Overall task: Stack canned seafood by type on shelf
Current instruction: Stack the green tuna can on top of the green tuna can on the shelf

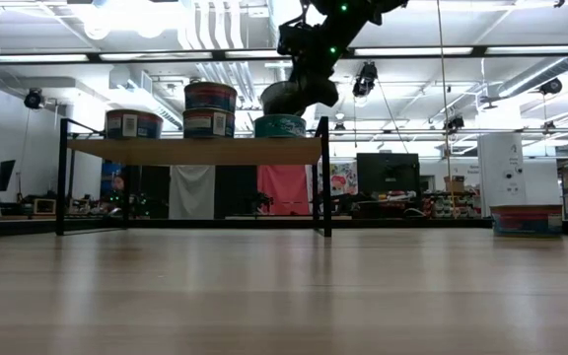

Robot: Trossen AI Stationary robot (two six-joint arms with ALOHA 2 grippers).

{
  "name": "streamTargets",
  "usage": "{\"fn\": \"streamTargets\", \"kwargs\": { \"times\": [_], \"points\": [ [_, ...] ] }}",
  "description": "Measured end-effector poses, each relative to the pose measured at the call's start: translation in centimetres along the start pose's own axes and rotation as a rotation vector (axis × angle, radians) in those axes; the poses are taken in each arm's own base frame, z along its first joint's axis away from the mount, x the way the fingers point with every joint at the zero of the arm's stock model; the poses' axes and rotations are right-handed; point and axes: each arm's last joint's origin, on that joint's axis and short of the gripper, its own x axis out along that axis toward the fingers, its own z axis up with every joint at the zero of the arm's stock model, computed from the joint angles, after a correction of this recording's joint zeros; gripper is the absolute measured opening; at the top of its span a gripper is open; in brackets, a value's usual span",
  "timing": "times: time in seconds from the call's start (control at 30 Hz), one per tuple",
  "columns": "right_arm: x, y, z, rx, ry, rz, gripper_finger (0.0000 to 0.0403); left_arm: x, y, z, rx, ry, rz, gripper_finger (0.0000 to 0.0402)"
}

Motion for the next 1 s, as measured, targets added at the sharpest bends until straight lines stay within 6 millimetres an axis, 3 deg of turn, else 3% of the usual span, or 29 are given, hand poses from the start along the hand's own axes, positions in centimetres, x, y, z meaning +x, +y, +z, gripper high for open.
{"fn": "streamTargets", "kwargs": {
  "times": [0.33, 1.0],
  "points": [
    [-0.2, -0.2, 0.0, 0.102, 0.002, -0.008, 0.0352, -0.1, 0.3, -0.9, -0.005, 0.096, 0.034, 0.0290],
    [0.0, -0.4, -0.8, 0.189, 0.045, -0.005, 0.0354, 1.5, 1.1, -2.9, -0.022, 0.222, 0.082, 0.0290]
  ]
}}
